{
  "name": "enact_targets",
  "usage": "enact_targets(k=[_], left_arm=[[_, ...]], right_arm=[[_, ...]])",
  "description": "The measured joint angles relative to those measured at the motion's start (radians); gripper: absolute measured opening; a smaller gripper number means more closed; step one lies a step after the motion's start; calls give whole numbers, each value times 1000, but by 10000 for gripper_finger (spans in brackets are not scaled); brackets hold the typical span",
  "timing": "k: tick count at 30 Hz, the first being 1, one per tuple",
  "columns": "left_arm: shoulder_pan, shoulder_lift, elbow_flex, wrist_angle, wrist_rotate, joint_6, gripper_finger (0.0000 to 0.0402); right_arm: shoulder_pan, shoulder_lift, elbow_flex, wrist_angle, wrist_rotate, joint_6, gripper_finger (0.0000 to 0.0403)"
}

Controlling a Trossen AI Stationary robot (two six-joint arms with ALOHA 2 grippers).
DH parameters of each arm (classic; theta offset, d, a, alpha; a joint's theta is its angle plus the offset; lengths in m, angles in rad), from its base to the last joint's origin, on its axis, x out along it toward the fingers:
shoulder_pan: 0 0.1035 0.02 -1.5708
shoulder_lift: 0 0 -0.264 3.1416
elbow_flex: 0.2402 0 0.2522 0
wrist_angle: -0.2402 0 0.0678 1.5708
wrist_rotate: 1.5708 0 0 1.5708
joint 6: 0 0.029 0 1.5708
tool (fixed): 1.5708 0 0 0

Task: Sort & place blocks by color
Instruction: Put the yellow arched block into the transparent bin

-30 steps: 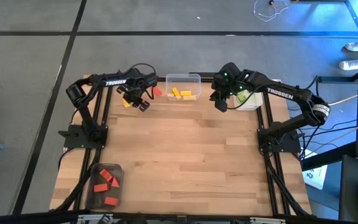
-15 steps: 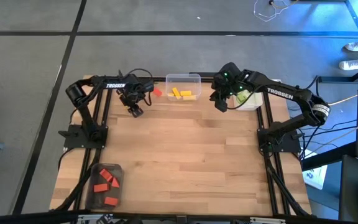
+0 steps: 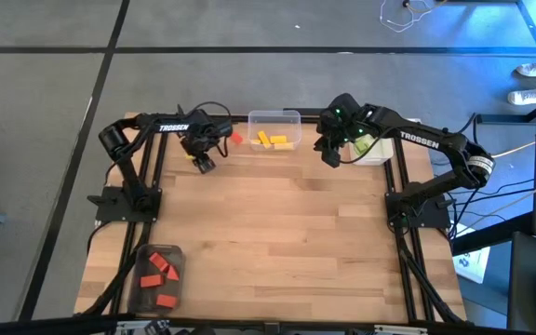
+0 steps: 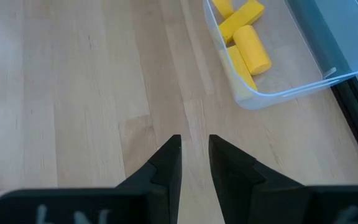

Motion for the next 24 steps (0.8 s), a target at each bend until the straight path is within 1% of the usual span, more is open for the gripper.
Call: enact_targets(k=[4, 8, 15, 24], left_arm=[[4, 0, -6, 48, -32, 73, 184], [15, 0, -16, 68, -66, 86, 184], [40, 0, -74, 131, -41, 87, 184], [36, -4, -137, 246, -55, 94, 184]], right_arm=[[0, 0, 0, 0, 0, 0, 82], [0, 0, 0, 0, 0, 0, 82], [0, 0, 0, 0, 0, 0, 82], [0, 0, 0, 0, 0, 0, 82]])
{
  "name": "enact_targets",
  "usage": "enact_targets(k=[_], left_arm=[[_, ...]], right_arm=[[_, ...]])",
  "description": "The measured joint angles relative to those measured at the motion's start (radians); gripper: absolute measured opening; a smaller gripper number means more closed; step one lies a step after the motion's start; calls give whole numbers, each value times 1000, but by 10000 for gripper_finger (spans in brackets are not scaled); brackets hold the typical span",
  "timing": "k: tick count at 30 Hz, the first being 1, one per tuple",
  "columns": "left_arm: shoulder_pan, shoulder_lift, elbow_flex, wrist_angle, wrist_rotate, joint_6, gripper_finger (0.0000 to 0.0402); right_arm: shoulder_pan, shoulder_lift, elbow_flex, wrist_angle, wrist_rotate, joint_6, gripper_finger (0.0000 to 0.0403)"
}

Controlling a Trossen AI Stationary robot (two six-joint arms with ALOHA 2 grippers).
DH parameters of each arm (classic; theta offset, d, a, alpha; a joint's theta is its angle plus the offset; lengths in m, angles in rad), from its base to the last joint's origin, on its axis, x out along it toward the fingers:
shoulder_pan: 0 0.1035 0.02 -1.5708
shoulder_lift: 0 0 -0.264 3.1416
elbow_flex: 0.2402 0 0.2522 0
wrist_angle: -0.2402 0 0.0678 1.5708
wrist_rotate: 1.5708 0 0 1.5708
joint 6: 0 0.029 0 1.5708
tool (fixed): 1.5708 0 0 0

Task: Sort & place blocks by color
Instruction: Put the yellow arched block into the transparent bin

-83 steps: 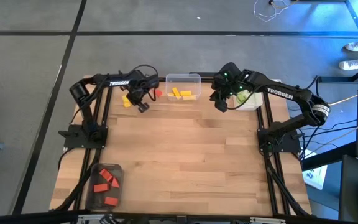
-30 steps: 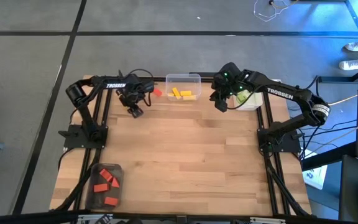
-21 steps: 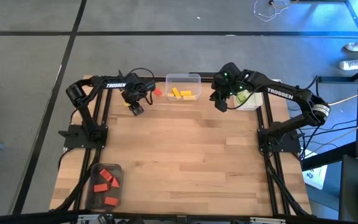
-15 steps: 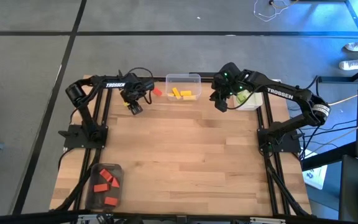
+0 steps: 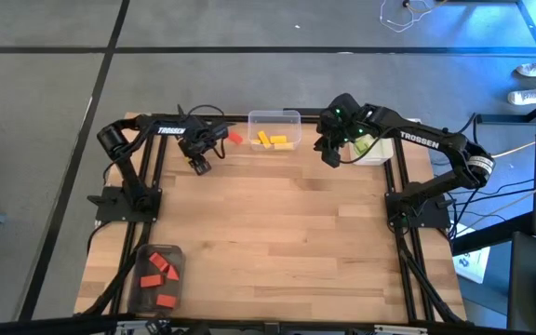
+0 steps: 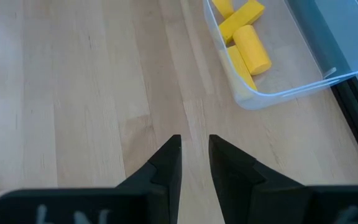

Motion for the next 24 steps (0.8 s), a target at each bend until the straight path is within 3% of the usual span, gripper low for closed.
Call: enact_targets(k=[8, 17, 24], left_arm=[[-12, 1, -4, 13, 0, 14, 163], [-67, 3, 9, 10, -33, 18, 29], [-125, 5, 45, -7, -12, -11, 29]], right_arm=[[0, 0, 0, 0, 0, 0, 82], [0, 0, 0, 0, 0, 0, 82], [0, 0, 0, 0, 0, 0, 82]])
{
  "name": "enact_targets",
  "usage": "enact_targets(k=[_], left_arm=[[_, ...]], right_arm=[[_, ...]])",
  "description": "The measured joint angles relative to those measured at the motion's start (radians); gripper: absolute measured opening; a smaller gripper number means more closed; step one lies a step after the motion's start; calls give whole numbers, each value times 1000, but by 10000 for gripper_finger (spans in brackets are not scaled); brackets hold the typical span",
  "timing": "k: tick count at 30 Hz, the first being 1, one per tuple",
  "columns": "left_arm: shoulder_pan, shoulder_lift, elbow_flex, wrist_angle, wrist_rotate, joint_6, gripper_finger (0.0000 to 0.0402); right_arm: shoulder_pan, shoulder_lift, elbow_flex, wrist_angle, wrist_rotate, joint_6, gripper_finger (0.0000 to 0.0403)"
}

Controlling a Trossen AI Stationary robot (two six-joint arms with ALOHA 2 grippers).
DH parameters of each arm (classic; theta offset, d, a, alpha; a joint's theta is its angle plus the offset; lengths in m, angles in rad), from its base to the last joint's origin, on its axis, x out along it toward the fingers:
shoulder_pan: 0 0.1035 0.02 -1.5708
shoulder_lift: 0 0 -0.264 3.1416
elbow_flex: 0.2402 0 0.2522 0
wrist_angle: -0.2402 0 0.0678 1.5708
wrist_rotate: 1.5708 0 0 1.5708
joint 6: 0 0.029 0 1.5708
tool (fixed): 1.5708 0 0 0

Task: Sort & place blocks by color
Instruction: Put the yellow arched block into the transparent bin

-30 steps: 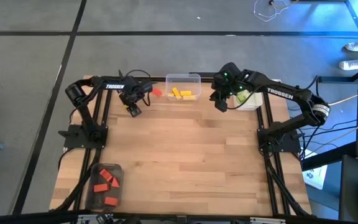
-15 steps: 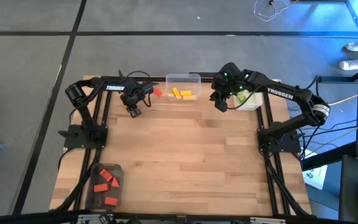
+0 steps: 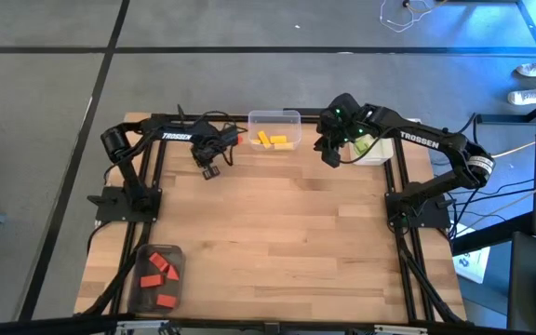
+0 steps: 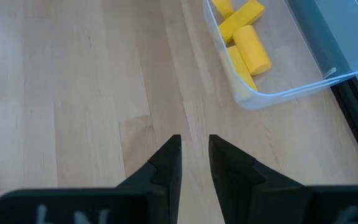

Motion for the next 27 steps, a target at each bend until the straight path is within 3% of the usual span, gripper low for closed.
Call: enact_targets(k=[5, 15, 19, 24, 27], left_arm=[[-75, 0, 116, -75, 19, -50, 29], [-243, -1, 466, -192, 16, -99, 29], [-259, -2, 555, -66, 17, -52, 29], [-232, 7, 546, 185, 52, 21, 29], [-196, 45, 535, 240, 97, 29, 29]], right_arm=[[0, 0, 0, 0, 0, 0, 82], [0, 0, 0, 35, 0, -4, 82], [0, 0, 0, 21, 0, -4, 82], [0, -2, 0, 2, 0, -19, 82], [0, -2, 0, -2, 0, -23, 82]])
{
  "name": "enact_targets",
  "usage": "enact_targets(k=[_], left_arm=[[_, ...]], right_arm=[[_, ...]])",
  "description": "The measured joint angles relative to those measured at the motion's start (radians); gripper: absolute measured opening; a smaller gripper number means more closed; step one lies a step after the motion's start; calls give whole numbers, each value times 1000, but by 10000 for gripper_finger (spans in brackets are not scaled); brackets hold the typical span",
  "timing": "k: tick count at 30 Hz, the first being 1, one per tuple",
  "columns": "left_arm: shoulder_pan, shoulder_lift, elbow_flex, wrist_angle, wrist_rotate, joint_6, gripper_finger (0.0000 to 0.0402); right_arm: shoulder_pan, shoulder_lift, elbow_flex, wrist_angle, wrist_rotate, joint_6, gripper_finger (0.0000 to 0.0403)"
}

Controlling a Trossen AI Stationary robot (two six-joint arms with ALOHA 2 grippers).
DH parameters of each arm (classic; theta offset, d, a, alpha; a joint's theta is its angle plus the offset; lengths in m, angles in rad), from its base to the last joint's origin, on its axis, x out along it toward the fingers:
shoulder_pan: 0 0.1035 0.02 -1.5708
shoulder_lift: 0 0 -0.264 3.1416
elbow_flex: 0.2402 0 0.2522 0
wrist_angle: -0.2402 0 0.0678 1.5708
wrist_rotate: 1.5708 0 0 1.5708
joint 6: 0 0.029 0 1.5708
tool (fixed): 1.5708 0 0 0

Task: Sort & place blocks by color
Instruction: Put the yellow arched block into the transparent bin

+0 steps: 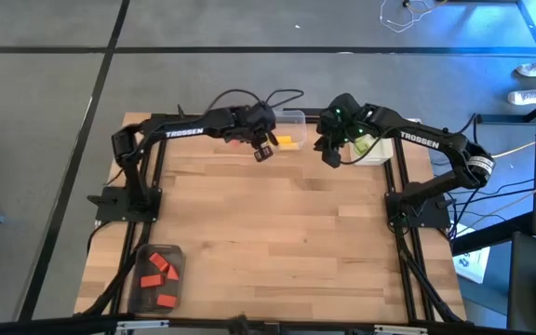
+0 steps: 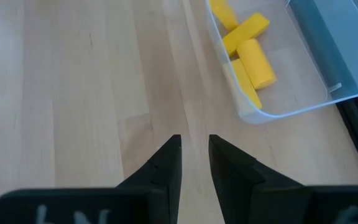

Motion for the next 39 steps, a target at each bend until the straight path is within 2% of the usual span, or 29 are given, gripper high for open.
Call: enact_targets(k=[5, 13, 23, 33, 39], left_arm=[[49, 67, 0, 74, 27, 26, 29], [107, 120, 0, 138, 137, 25, 49], [103, 160, 0, 165, 137, 29, 70], [98, 160, 0, 175, 135, 45, 36], [97, 160, 0, 199, 135, 52, 72]], right_arm=[[0, 0, 0, -3, 0, 0, 82], [0, 0, 0, -2, 0, 0, 82], [0, 0, 0, -1, 0, 0, 82], [0, 0, 0, 1, 0, 0, 82], [0, 0, 0, 2, 0, 0, 82]])
